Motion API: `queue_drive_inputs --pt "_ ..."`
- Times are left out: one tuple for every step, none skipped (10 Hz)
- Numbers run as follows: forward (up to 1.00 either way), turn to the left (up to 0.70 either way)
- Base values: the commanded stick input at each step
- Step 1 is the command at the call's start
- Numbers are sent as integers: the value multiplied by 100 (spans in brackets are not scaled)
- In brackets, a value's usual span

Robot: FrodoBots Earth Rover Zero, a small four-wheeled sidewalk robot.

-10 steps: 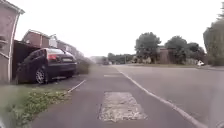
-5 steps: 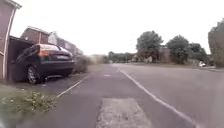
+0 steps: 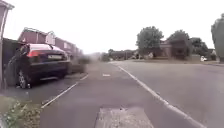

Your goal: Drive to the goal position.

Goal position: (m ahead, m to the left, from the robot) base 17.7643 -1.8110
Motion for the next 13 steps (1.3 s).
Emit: queue_drive_inputs --pt "100 0" --pt "100 0" --pt "100 0" --pt "100 0" --pt "100 0" --pt "100 0" --pt "100 0" --pt "100 0" --pt "100 0" --pt "100 0" --pt "100 0" --pt "100 0" --pt "100 0"
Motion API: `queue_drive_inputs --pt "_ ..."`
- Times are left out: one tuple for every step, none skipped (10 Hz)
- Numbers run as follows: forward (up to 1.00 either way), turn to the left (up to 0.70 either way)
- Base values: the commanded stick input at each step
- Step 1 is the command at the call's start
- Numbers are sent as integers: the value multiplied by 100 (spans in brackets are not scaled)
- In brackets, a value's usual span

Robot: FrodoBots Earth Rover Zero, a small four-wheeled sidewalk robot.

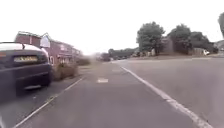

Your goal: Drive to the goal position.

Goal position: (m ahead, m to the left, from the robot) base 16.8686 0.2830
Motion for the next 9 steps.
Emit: queue_drive_inputs --pt "100 0" --pt "100 0" --pt "100 0" --pt "100 0" --pt "100 0" --pt "100 0" --pt "100 0" --pt "100 0" --pt "100 0"
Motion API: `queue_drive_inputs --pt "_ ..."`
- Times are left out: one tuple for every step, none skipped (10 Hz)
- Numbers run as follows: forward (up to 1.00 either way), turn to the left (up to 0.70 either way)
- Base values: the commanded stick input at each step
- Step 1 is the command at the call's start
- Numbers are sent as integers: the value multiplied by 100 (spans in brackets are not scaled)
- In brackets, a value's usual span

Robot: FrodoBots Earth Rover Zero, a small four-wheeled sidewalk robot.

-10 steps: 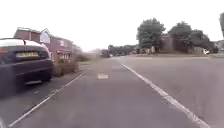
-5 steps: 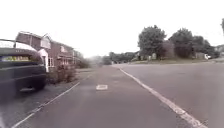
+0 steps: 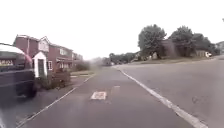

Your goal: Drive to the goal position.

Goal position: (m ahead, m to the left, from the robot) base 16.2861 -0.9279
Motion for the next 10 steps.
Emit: queue_drive_inputs --pt "100 0" --pt "100 0" --pt "100 0" --pt "100 6" --pt "100 21" --pt "100 27" --pt "100 14" --pt "100 0" --pt "100 0" --pt "100 0"
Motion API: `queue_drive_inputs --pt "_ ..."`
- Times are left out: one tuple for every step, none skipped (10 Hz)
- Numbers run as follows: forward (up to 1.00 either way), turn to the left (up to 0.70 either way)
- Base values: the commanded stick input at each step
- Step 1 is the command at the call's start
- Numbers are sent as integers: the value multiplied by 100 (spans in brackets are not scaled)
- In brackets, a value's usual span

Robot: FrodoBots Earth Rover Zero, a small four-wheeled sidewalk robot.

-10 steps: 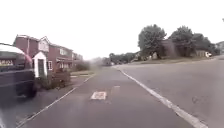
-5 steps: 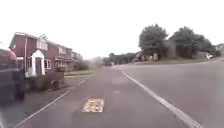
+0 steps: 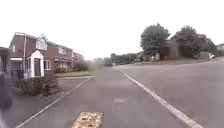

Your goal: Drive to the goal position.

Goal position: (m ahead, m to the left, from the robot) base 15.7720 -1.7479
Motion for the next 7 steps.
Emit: queue_drive_inputs --pt "100 0" --pt "100 0" --pt "100 0" --pt "100 0" --pt "100 0" --pt "100 0" --pt "100 0"
